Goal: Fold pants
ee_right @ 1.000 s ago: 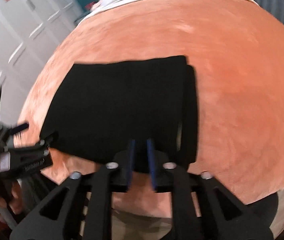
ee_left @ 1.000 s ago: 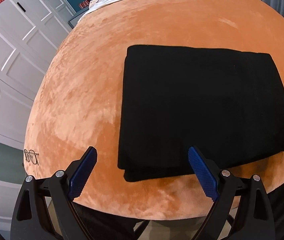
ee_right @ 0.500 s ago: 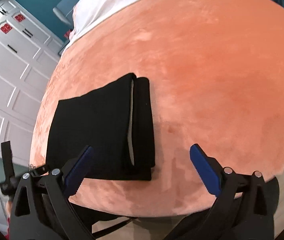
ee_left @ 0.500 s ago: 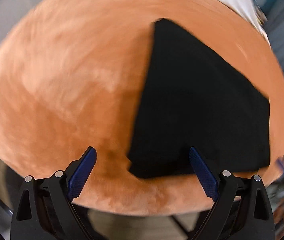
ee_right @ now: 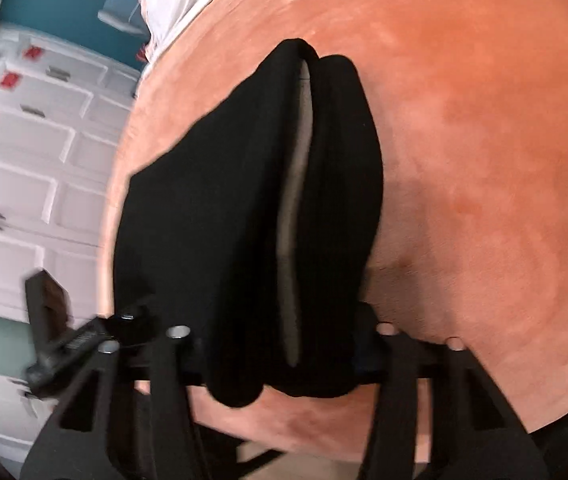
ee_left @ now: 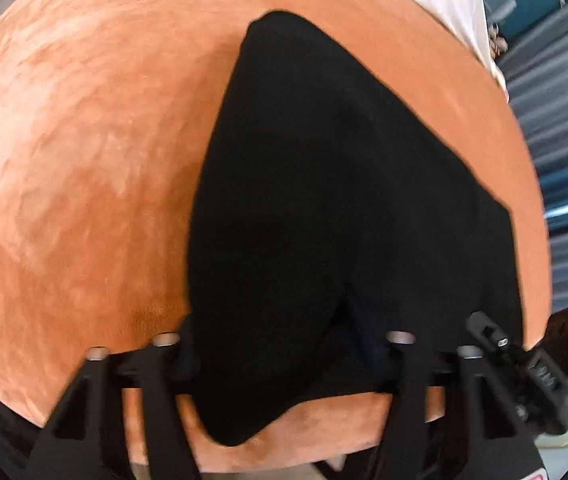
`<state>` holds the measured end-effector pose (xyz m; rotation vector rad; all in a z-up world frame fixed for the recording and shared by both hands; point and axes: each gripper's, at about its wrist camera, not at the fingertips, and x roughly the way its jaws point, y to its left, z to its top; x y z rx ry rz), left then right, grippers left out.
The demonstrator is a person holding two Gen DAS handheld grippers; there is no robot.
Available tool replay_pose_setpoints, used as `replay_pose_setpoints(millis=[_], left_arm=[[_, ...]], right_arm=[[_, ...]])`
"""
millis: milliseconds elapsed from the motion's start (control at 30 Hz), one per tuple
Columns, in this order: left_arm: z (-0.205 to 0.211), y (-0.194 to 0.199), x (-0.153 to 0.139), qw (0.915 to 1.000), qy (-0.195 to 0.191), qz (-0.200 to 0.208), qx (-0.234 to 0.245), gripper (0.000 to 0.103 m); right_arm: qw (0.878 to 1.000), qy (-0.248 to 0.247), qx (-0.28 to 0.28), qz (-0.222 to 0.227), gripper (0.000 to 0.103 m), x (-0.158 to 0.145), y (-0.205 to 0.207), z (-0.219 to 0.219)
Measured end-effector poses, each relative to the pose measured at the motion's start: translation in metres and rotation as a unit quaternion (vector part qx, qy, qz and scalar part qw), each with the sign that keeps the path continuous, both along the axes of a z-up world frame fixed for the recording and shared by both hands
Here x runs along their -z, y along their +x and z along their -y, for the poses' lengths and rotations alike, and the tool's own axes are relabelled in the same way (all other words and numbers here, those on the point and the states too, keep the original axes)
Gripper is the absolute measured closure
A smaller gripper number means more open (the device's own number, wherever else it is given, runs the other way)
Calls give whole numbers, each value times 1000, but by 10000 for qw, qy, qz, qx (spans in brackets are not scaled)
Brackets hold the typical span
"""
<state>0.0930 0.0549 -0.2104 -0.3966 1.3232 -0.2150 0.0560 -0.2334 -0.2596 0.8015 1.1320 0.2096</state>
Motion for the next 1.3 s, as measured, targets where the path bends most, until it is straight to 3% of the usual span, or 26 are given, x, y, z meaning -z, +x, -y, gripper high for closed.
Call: replay_pose_setpoints(millis=[100, 267, 500, 633, 767, 867, 1033, 1167, 1300], left_arm=[[-5, -4, -20, 9998, -130, 139, -45, 79], [-8, -19, -56, 9993, -283, 229, 30, 81], [-3, -50, -84, 9989, 64, 171, 443, 82], [3, -54, -131, 9957, 257, 720, 523, 82], [6, -42, -190, 9885, 172, 1398, 546, 82], [3, -26, -236, 9780, 87, 2009, 558, 82], [14, 22, -315, 9464, 152, 3181, 539, 82], [20, 81, -359, 9196, 306, 3894, 434, 82], [13, 147, -367, 9113, 333, 4096, 261, 82]], right_arm=[[9998, -168, -13, 140, 64, -16, -1, -9], [9994, -18, -35, 338, 64, -48, -11, -11], [9994, 326, -127, 22, 64, -53, -58, -10], [9986, 382, -143, 325, 64, -84, -65, -16], [9941, 152, -246, 1046, 64, -146, -52, -18], [9846, -39, -293, 1720, 64, -200, -33, -19], [9561, -256, -256, 2907, 64, -286, 23, -15], [9362, -247, -158, 3502, 64, -324, 83, -12], [9226, -145, -6, 3856, 64, -336, 157, -7]])
